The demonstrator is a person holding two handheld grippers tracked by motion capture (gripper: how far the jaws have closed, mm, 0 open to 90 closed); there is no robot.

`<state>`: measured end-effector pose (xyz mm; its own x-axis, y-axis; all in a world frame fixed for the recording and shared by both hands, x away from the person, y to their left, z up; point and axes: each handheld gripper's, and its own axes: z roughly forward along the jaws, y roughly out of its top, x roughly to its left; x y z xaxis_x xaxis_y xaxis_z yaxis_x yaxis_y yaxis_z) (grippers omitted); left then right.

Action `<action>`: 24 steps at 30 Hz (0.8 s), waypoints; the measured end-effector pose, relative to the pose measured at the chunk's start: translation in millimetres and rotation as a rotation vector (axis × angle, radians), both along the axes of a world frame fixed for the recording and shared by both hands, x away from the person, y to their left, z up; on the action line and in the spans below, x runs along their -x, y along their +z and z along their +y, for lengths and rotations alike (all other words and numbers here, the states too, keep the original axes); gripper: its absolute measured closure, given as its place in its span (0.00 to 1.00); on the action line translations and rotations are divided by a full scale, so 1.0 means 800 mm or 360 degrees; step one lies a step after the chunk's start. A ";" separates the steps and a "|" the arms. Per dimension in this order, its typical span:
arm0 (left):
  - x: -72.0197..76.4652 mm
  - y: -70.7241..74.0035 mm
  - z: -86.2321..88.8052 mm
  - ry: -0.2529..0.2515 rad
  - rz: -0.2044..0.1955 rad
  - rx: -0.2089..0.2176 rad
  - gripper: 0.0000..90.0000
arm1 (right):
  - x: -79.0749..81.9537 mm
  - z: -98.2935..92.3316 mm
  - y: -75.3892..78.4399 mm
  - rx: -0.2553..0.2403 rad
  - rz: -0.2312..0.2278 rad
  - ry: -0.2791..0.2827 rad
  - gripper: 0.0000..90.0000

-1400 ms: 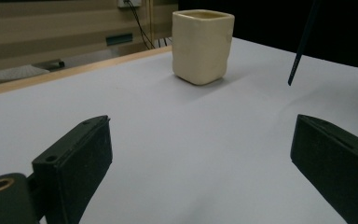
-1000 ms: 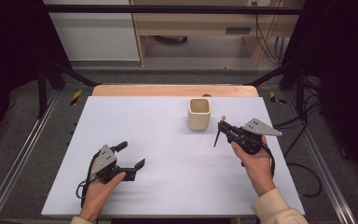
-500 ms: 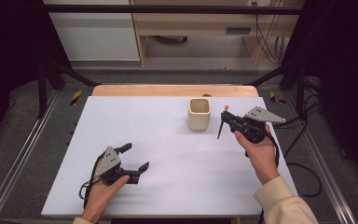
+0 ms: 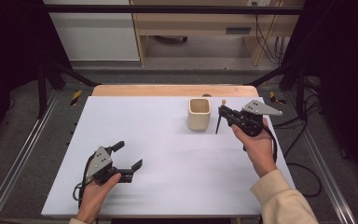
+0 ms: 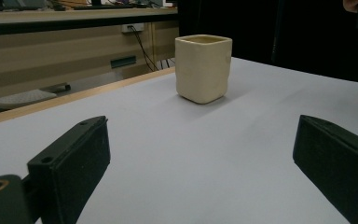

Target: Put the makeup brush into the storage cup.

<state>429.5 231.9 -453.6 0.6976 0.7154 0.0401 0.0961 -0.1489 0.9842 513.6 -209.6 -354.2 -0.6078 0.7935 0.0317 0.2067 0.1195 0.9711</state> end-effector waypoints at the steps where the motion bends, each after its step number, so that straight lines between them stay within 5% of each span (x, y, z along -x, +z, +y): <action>1: 0.000 0.000 0.000 0.0000 0.0000 0.0000 0.04 | -0.001 0.000 0.001 -0.0003 0.0000 0.0003 0.93; 24: 0.000 0.000 0.003 -0.0016 -0.0033 0.0041 0.04 | -0.035 0.018 0.029 -0.0022 -0.0082 -0.0044 0.93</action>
